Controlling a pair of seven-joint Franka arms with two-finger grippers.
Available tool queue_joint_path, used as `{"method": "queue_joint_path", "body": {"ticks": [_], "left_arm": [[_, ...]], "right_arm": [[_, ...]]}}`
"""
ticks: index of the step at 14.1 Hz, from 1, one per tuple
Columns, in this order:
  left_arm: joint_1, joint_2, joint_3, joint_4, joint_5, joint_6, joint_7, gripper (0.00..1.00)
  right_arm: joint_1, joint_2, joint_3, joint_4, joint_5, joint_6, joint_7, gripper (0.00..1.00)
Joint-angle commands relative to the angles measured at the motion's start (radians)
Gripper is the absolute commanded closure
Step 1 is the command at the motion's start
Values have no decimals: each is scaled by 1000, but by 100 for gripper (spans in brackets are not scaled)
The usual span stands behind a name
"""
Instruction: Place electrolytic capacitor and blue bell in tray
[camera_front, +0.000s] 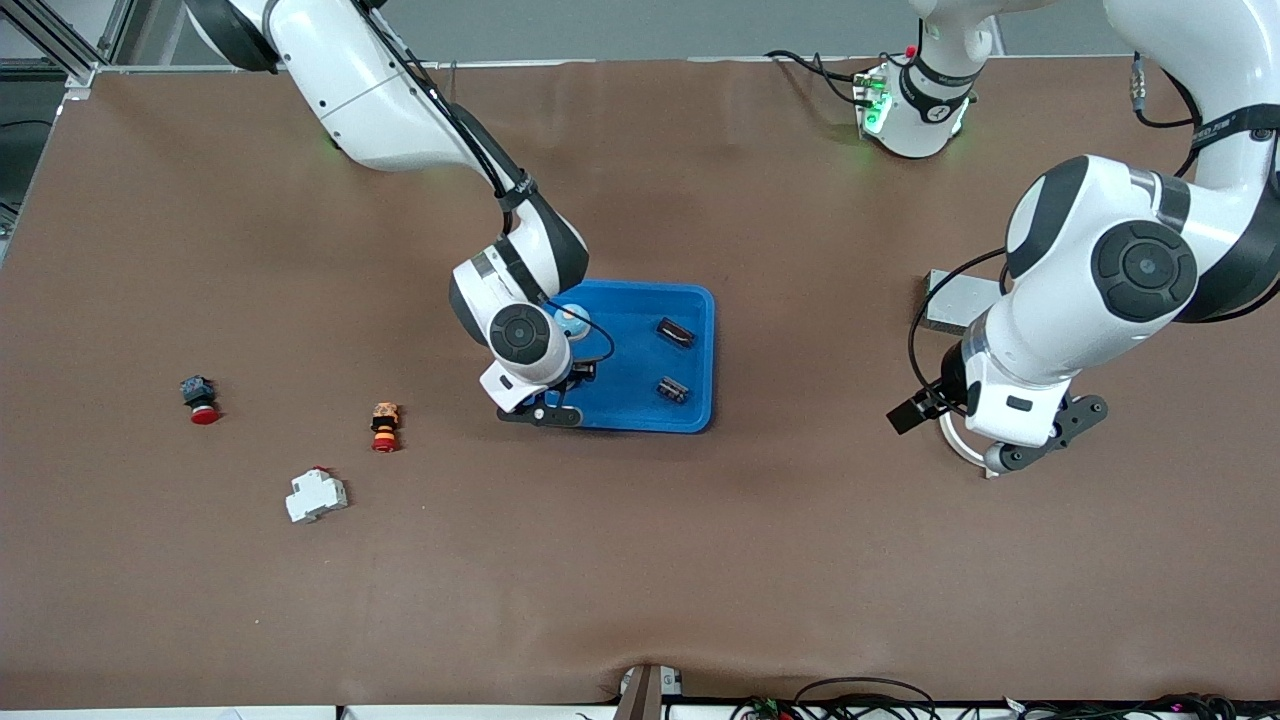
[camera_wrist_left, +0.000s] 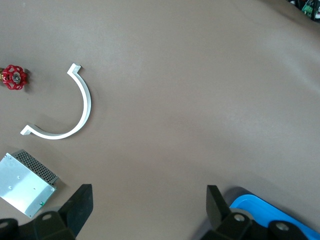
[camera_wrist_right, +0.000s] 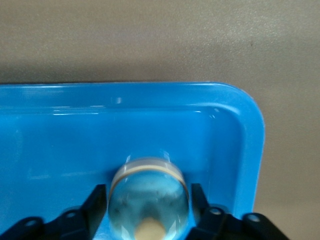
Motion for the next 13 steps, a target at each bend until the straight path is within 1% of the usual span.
{"method": "queue_joint_path", "body": {"ticks": [1,3,5,8,11,13], "left_arm": [[-10,2,2,-3,-25,1,22,0],[-21,26,-6,-8,-28,5,16,0],[-84,53,-4,-11,-54,27,-33,0],[-141,92,-3,-14,-45,73,-160,0],[-144,86,-3,-21,-40,74,-176,0],[-130,73,-3,-23,-40,65,-153,0]], "right_arm": [[9,-24,-7,6,-7,-37,12,0],[11,-66,-4,29,-5,-122,12,0],[9,-150,-5,33,-7,-227,9,0],[-6,-294,-10,33,-7,-394,-5,0],[-56,-417,-10,30,-10,-514,-45,0],[-102,-487,-10,29,-10,-587,-106,0]]}}
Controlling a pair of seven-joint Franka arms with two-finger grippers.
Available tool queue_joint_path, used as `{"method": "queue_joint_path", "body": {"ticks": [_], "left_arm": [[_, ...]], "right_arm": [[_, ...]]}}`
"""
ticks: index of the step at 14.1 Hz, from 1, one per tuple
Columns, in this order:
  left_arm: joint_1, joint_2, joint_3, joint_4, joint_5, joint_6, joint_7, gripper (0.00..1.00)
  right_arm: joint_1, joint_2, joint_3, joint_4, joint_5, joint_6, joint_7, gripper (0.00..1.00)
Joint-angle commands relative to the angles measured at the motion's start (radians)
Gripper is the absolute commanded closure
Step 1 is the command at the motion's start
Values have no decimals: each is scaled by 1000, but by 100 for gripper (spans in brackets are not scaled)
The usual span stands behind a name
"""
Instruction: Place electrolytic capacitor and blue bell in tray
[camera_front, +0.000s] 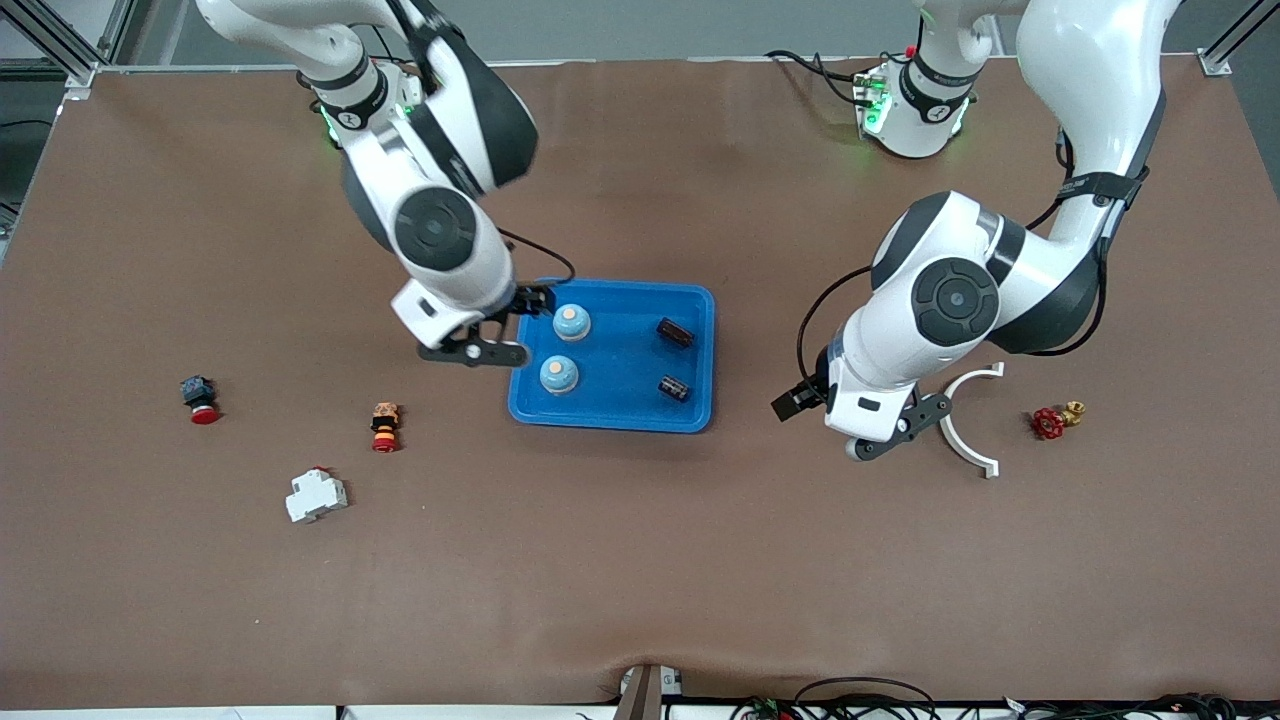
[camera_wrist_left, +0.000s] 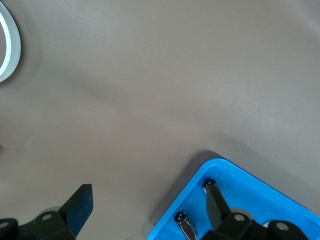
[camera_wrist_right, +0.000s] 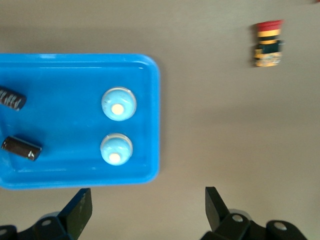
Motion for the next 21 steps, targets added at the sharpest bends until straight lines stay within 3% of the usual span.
{"method": "queue_joint_path", "body": {"ticks": [1,6,10,13,16,18,21], "left_arm": [[21,-46,5,-10,-4,-7,27,0],[90,-126,7,-5,-4,-34,140,0],[139,-178,8,0,-4,-98,182,0],[223,-219,1,1,-12,-128,284,0],[239,-258,13,0,-3,-161,458,0],[238,-305,63,1,-4,-232,585,0],[181,-388,209,-11,-12,-296,849,0]], "right_arm": [[-87,-115,8,-42,-7,-76,-110,0],[-329,-248,8,-47,-7,-223,-377,0],[-510,-260,8,-50,-14,-229,-582,0],[-543,-254,8,-56,-98,-165,-593,0],[-571,-249,8,-60,-105,-104,-591,0],[-592,-246,9,-54,-103,-52,-593,0],[-606,-240,9,33,-103,-59,-638,0]]}}
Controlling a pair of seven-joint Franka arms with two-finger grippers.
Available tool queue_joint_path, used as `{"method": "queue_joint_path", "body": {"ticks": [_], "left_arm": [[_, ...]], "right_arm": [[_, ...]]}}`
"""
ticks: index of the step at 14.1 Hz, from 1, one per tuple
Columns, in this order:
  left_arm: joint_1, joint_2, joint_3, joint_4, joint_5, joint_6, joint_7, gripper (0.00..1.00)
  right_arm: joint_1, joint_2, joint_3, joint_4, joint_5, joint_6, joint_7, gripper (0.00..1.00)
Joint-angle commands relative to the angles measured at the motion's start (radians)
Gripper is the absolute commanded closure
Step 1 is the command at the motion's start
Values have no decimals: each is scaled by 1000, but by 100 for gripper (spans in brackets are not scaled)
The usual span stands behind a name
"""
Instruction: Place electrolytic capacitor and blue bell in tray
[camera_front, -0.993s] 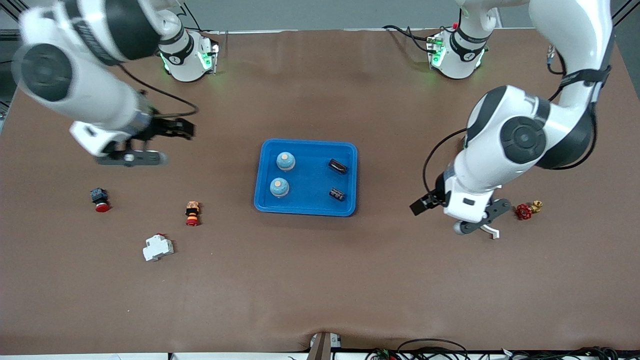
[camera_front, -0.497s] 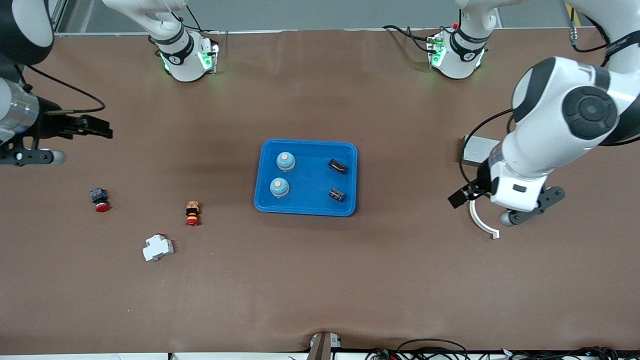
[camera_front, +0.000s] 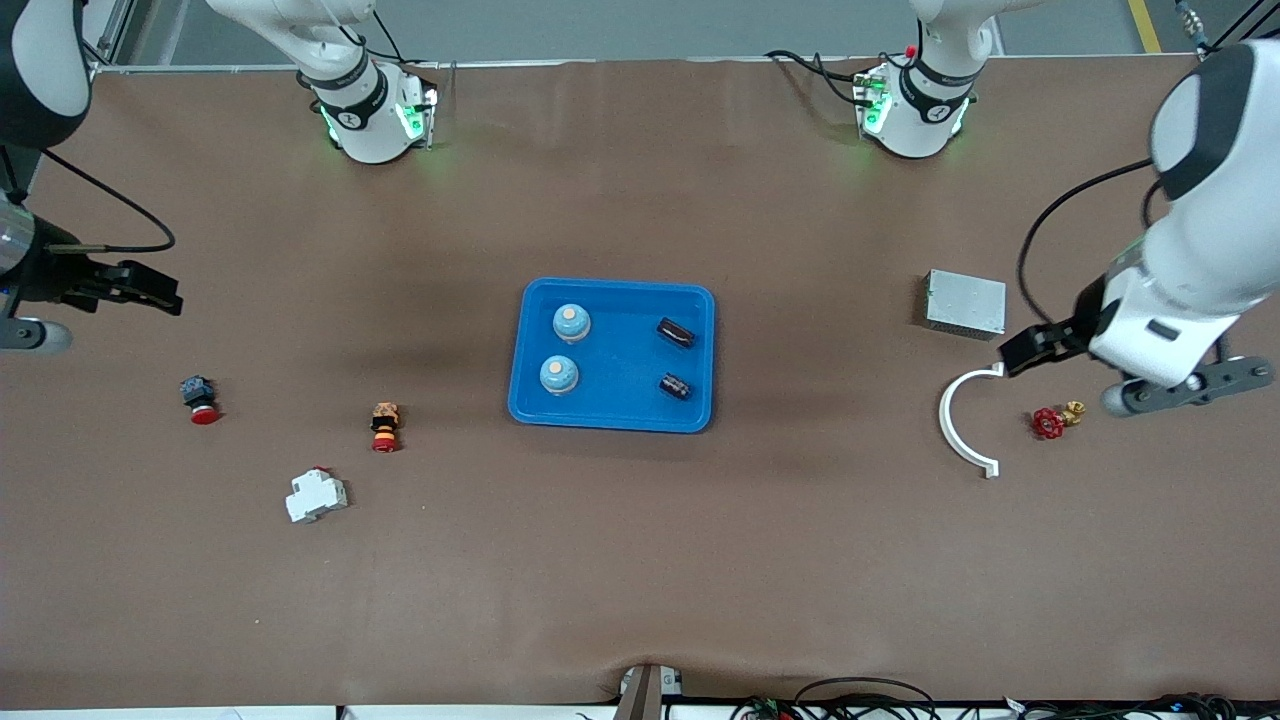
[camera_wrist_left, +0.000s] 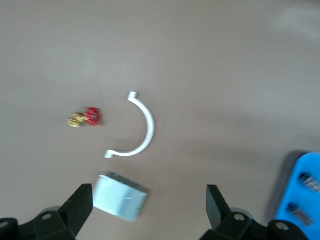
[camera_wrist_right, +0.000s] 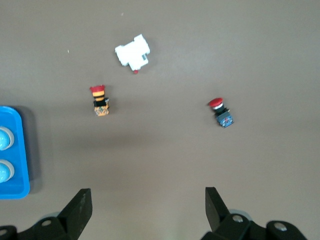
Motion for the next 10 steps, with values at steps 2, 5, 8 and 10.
{"method": "queue_joint_path", "body": {"ticks": [2,5,8,10], "left_arm": [[-84,-111,143,-28,-13,-75,169,0],[-178,-186,269,-64,-23,-96,246,0],[-169,-242,281,-98,-72,-100,329,0],[-171,-274,295,-133,-105,-103,335,0]], "right_arm": [[-24,-1,22,104,-8,-58,-35,0],[13,1,29,126,6,-61,-32,0],[-7,-2,22,121,52,-79,-48,0],[-55,-2,22,118,69,-113,-135,0]]}}
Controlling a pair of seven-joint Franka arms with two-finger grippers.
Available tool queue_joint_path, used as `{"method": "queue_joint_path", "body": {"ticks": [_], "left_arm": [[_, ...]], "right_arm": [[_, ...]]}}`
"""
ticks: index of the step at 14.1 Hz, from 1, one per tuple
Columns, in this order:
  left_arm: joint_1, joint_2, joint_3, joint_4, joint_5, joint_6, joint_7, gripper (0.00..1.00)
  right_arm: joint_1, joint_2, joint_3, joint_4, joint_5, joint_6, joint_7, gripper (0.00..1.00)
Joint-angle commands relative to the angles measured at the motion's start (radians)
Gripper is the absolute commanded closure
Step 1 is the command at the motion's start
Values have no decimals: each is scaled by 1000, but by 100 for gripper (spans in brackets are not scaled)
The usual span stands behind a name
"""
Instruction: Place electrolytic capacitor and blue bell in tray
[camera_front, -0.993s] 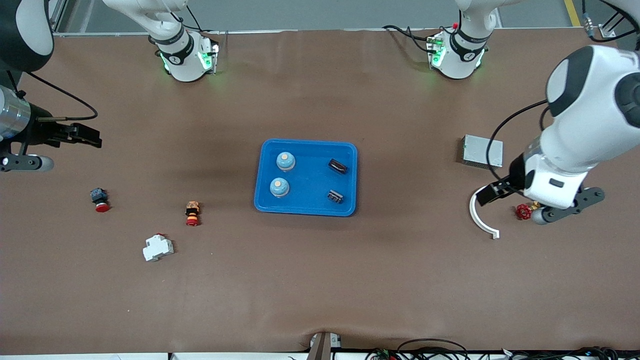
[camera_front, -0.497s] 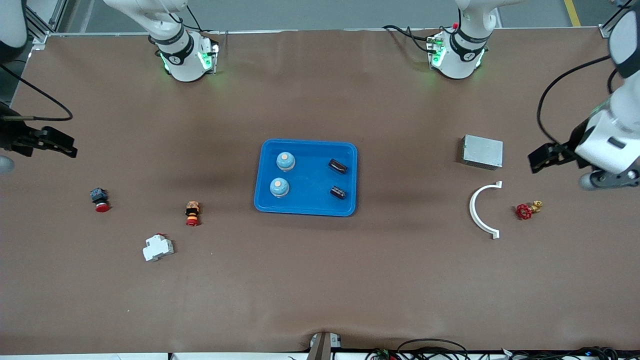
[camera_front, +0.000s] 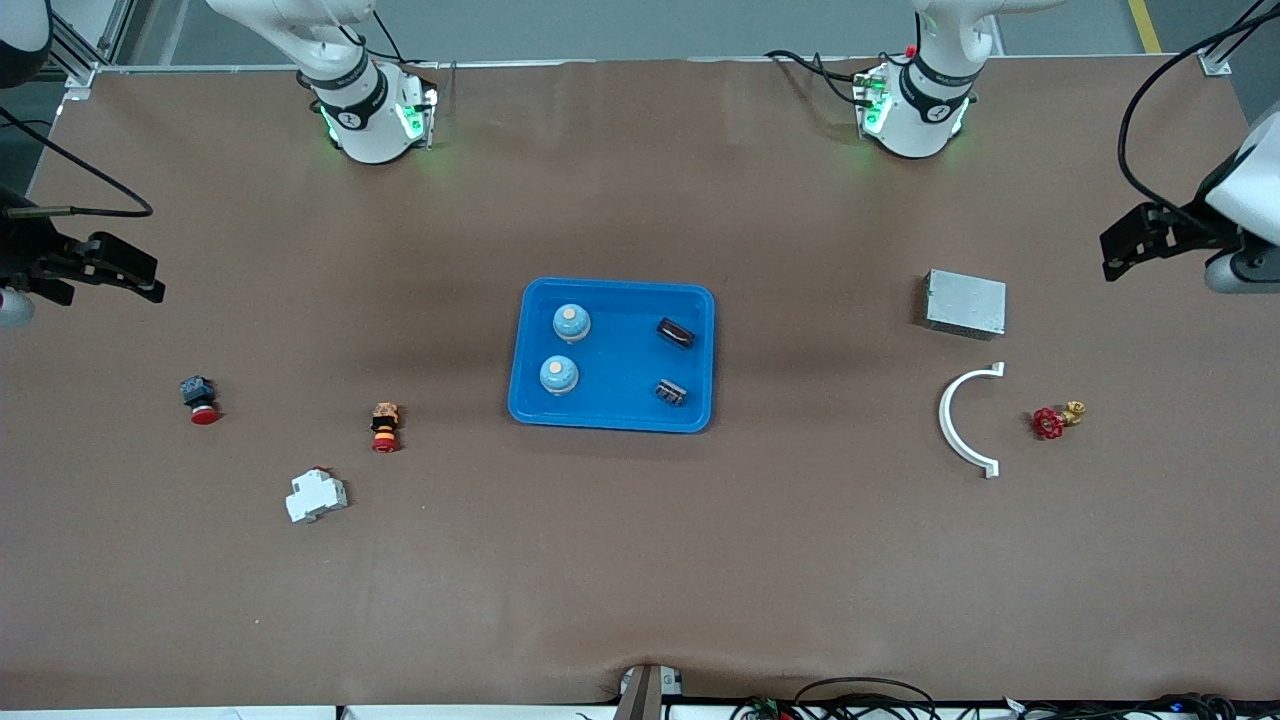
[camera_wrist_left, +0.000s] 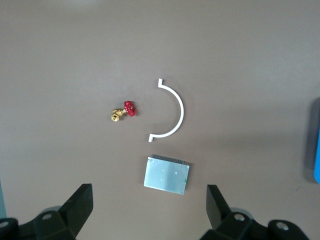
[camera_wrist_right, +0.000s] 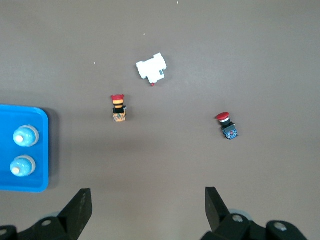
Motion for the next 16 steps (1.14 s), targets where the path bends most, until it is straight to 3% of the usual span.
{"method": "queue_joint_path", "body": {"ticks": [1,6,8,10,16], "left_arm": [[-15,-73,47,-77,-74,1,39,0],[-67,-121,53,-115,-100,-25,-48,0],[-67,-118,32,-115,-100,-22,-71,0],[-69,-118,39,-108,-100,-22,-72,0],[-76,-115,64,-95,-105,-22,-57,0]], "right_arm": [[-69,-3,0,11,42,-41,-77,0],[-22,-5,-15,13,39,-41,-71,0],[88,-5,-143,14,42,-41,-68,0],[154,-5,-214,13,42,-42,-67,0],[148,-6,-216,14,37,-49,-70,0]]}}
